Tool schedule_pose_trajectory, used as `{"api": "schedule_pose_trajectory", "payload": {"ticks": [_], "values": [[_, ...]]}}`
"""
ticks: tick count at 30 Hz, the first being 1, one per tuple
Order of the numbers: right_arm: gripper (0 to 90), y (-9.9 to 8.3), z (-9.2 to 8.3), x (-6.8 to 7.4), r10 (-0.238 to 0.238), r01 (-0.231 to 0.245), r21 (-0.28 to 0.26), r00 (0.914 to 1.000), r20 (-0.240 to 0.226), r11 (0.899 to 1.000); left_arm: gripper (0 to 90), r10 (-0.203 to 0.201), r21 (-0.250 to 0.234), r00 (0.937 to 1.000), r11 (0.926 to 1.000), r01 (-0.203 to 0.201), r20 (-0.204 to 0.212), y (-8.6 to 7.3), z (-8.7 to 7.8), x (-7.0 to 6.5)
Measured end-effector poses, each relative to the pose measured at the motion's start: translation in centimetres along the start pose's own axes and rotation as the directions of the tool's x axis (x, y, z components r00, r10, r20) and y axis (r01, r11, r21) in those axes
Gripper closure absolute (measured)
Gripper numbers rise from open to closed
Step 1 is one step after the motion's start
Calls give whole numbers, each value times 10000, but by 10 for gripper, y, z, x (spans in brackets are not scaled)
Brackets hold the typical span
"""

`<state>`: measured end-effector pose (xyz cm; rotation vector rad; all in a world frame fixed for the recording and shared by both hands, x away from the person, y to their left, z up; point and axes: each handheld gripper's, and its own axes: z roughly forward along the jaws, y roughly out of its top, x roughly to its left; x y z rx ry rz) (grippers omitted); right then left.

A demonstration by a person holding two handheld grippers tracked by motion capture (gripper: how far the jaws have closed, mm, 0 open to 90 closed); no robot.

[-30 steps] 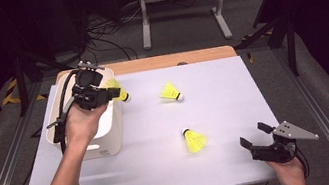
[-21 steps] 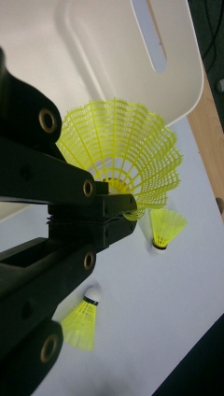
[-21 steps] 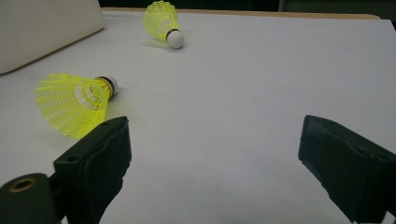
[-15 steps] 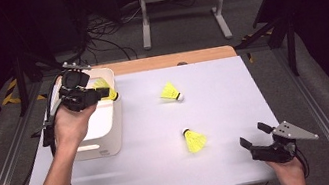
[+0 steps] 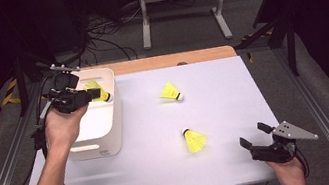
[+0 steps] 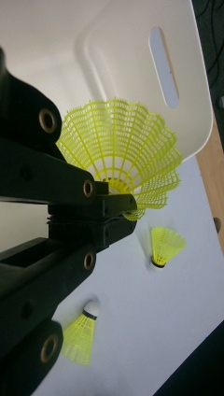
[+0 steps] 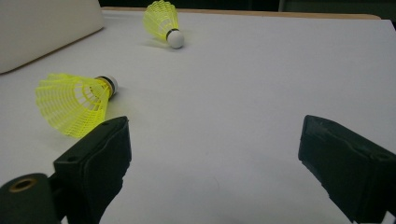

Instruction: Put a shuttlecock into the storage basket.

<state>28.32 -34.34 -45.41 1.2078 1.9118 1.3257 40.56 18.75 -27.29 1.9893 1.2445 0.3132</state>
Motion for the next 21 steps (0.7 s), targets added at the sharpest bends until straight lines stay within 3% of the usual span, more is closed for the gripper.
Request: {"api": "schedule_pose_trajectory", "payload": {"ticks": [8, 21], "values": [[100, 0, 0, 0, -12, 12, -19, 10000, 5, 10000, 894, 10, 69, 9997, 10000, -8, -259, -1, 4, 5], [100, 0, -1, 0, -26, 26, -30, 10000, 4, 10000, 894, -381, 260, 9976, 9989, 396, -572, -3, 18, 17]]}}
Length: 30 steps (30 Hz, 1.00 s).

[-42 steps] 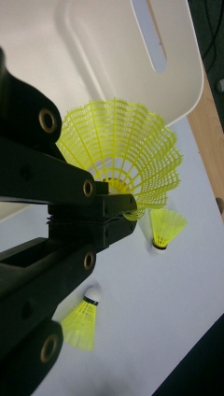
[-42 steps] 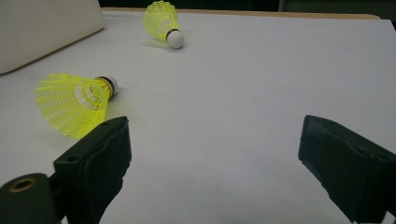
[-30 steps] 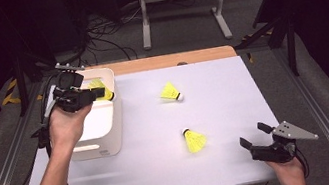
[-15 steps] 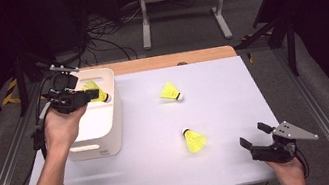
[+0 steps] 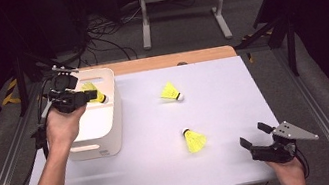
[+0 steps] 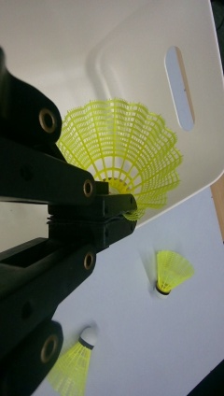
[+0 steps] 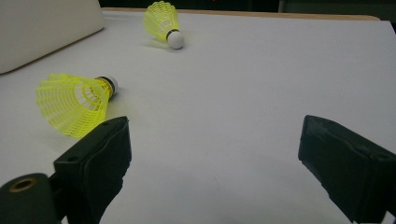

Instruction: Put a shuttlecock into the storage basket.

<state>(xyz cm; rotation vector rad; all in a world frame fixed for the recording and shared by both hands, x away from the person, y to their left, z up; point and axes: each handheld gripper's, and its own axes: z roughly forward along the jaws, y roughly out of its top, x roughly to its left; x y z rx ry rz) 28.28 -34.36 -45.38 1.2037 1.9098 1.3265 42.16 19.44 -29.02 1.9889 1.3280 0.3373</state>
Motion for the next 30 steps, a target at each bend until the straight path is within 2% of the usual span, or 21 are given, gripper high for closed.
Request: {"api": "schedule_pose_trajectory", "payload": {"ticks": [30], "values": [[100, 0, -1, 0, 2, -2, -1, 10000, -22, 10000, 891, 159, 549, 9990, 9984, -135, -427, 0, 32, 0]]}}
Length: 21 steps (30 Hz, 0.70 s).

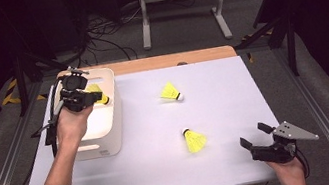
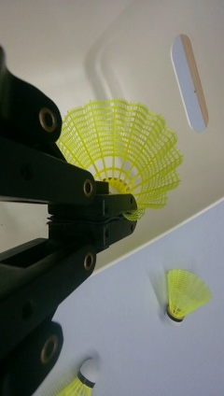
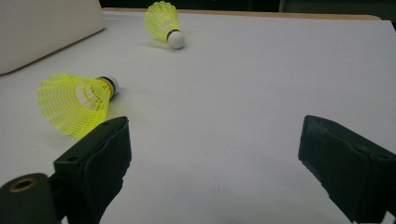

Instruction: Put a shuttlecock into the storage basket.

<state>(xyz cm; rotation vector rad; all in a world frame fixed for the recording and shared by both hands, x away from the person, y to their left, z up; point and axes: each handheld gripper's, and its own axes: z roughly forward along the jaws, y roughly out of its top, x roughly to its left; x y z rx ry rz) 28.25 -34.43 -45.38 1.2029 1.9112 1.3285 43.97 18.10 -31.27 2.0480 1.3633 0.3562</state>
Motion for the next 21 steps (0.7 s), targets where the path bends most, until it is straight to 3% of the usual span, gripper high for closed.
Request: {"api": "schedule_pose_trajectory", "payload": {"ticks": [21], "values": [[100, 0, 0, 0, 5, -5, 7, 10000, -7, 10000, 888, -121, 552, 9999, 9984, 126, -80, 1, 20, 5]]}}
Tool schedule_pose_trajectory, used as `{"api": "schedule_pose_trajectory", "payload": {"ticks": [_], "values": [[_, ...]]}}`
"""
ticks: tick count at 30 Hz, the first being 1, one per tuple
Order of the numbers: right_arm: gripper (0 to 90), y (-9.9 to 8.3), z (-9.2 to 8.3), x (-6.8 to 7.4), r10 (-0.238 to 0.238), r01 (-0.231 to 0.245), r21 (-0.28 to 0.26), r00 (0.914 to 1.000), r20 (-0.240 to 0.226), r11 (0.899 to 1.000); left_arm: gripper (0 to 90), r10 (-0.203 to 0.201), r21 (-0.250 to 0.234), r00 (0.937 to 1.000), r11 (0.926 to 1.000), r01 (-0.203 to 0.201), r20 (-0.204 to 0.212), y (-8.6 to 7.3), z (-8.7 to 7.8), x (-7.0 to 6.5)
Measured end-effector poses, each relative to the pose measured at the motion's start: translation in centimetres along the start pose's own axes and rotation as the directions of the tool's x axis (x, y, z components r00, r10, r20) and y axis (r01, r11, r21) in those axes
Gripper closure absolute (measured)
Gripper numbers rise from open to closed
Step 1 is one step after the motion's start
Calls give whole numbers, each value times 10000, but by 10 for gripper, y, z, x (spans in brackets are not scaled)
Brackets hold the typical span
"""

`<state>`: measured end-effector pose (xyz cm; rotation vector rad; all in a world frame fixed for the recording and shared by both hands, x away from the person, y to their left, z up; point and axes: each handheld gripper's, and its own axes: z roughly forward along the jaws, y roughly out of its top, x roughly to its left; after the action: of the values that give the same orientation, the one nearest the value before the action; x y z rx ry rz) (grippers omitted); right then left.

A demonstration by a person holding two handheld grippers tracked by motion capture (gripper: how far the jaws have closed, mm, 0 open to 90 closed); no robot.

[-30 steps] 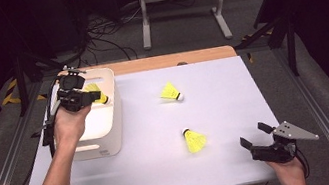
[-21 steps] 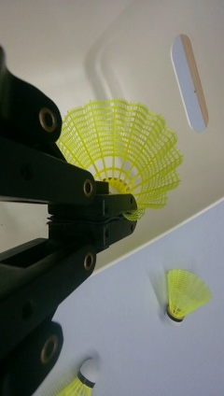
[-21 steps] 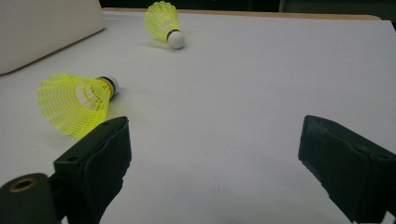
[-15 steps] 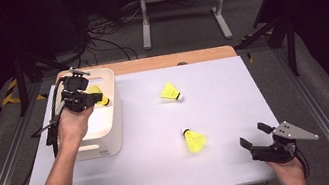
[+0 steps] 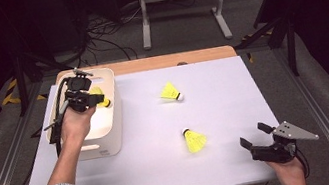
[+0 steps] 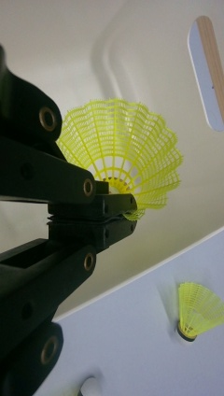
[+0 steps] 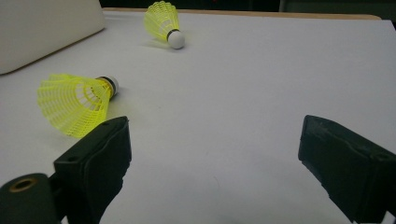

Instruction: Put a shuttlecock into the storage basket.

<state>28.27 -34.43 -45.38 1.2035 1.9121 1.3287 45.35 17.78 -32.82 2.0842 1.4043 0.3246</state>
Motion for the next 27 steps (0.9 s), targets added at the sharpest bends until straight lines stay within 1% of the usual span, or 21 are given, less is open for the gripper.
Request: {"api": "schedule_pose_trajectory", "payload": {"ticks": [12, 15, 17, 20, 22, 27], "values": [[100, 0, 0, 0, 2, -2, -2, 10000, -10, 10000, 885, -71, 340, 10000, 9994, 72, -52, 2, 9, 2], [100, 0, 0, 0, 5, -5, -10, 10000, -4, 10000, 884, -157, 407, 9999, 9990, 158, -26, 3, 11, 2], [100, 0, 0, 0, 2, -2, -14, 10000, -9, 10000, 884, -134, 416, 9999, 9990, 134, -19, 3, 12, 3], [99, 0, 0, 0, 24, -24, -73, 10000, -55, 10000, 883, -209, 467, 9998, 9987, 210, -13, 3, 13, 2], [99, 0, 0, 0, 35, -35, -21, 10000, -60, 10000, 882, -239, 490, 9997, 9985, 238, 16, 4, 15, 2], [98, 0, 0, -1, 32, -32, -46, 10000, -58, 10000, 879, -228, 516, 9997, 9984, 227, 24, 4, 17, 1]]}}
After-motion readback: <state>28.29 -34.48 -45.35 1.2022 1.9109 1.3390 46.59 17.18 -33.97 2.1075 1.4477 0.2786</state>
